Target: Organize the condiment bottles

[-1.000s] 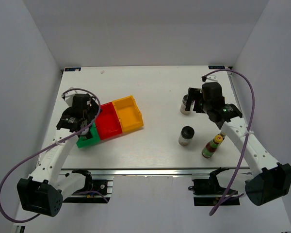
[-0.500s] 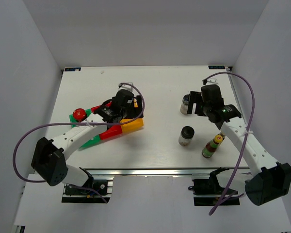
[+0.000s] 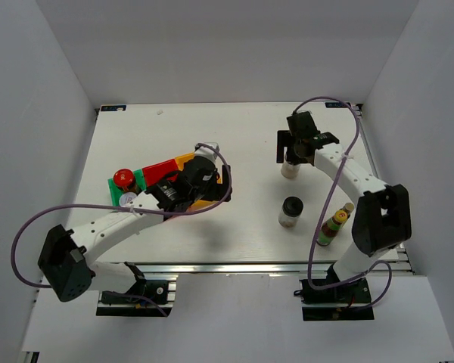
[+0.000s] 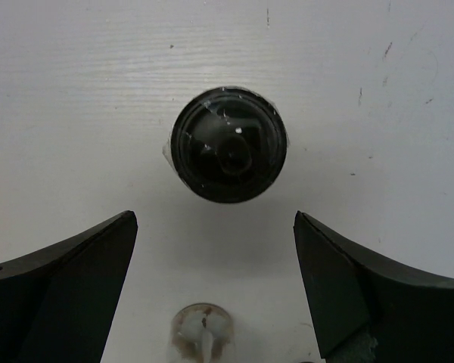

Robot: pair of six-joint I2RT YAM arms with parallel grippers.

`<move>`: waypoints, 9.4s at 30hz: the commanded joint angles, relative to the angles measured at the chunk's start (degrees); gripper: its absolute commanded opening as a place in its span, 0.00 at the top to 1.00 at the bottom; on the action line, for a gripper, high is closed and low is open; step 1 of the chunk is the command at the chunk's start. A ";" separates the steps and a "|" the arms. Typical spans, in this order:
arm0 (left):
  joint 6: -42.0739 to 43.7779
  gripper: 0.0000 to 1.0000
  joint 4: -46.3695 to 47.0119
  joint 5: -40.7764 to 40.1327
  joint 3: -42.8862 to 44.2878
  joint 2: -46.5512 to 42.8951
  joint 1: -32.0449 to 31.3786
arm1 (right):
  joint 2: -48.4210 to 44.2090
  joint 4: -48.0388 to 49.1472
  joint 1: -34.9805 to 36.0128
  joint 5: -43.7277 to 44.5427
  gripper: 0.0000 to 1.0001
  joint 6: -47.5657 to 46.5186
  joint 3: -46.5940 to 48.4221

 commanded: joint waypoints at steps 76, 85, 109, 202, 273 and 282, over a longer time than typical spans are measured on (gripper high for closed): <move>-38.55 0.02 -42.53 -32.54 -6.18 -34.22 -0.28 | 39.48 14.96 40.14 -4.19 0.64 -14.00 50.86; -38.46 0.02 -42.52 -32.19 -6.36 -34.31 -0.37 | 42.82 16.28 40.40 -3.93 0.48 -13.56 51.39; -35.30 0.02 -40.77 -30.61 -4.69 -34.31 -0.28 | 25.28 16.29 40.14 2.12 0.11 -15.85 44.55; -40.13 0.02 -46.66 -34.83 -1.35 -40.72 -0.20 | 24.79 6.00 41.81 -8.50 0.70 -3.63 40.57; -7.44 0.02 -5.26 -13.56 -6.45 -20.86 -0.20 | -41.47 -42.52 9.91 17.88 0.11 32.06 -17.25; -7.97 0.02 -6.14 -14.88 -6.36 -20.95 -0.11 | -41.12 -32.77 5.07 10.32 0.12 26.09 -23.23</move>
